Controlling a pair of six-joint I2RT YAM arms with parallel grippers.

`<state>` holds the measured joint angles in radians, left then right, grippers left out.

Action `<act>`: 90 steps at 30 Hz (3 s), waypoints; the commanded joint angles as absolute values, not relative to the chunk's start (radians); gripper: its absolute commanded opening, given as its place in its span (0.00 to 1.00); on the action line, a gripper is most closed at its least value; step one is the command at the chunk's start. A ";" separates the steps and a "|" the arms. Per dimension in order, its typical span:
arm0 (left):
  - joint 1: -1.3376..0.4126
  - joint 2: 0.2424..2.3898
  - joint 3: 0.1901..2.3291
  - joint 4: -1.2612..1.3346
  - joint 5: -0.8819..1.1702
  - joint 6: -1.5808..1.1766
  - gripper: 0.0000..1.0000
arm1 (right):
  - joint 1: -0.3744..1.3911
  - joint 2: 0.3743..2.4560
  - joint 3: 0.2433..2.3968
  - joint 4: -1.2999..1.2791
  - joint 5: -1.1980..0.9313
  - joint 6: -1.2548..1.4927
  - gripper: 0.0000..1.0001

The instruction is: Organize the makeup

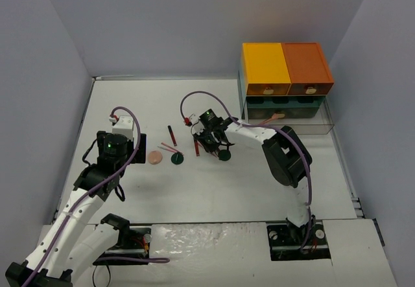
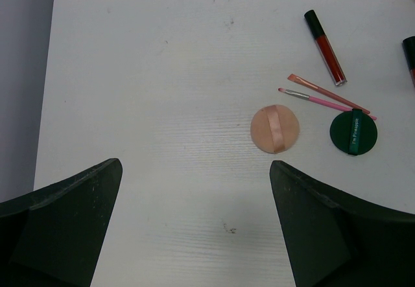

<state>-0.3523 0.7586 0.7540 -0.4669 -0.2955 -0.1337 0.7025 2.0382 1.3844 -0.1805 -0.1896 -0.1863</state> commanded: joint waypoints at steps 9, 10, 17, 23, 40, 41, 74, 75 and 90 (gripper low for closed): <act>-0.351 0.765 0.782 -0.417 -0.308 -0.120 0.97 | 0.717 1.753 1.400 -0.209 -0.079 -0.075 0.00; -0.351 0.767 0.782 -0.416 -0.307 -0.120 0.97 | 0.717 1.708 1.411 -0.223 -0.034 -0.065 0.00; -0.351 0.772 0.785 -0.417 -0.303 -0.120 0.97 | 0.625 1.553 1.411 -0.307 0.144 -0.082 0.00; -0.351 0.771 0.785 -0.419 -0.301 -0.121 0.97 | 0.504 1.488 1.370 -0.333 0.221 -0.156 0.00; -0.351 0.773 0.786 -0.419 -0.301 -0.122 0.97 | 0.363 1.548 1.437 -0.333 0.212 -0.122 0.33; -0.351 0.772 0.787 -0.419 -0.301 -0.123 0.97 | 0.365 1.545 1.444 -0.333 0.192 -0.115 0.37; -0.354 0.688 0.780 -0.452 -0.366 -0.207 0.97 | 0.919 2.232 1.831 -0.069 -0.130 -0.103 0.25; -0.354 0.686 0.779 -0.451 -0.364 -0.207 0.97 | 0.923 2.241 1.836 -0.064 -0.128 -0.107 0.24; -0.358 0.713 0.778 -0.445 -0.364 -0.202 0.97 | 0.923 2.398 1.932 -0.051 -0.105 -0.122 0.20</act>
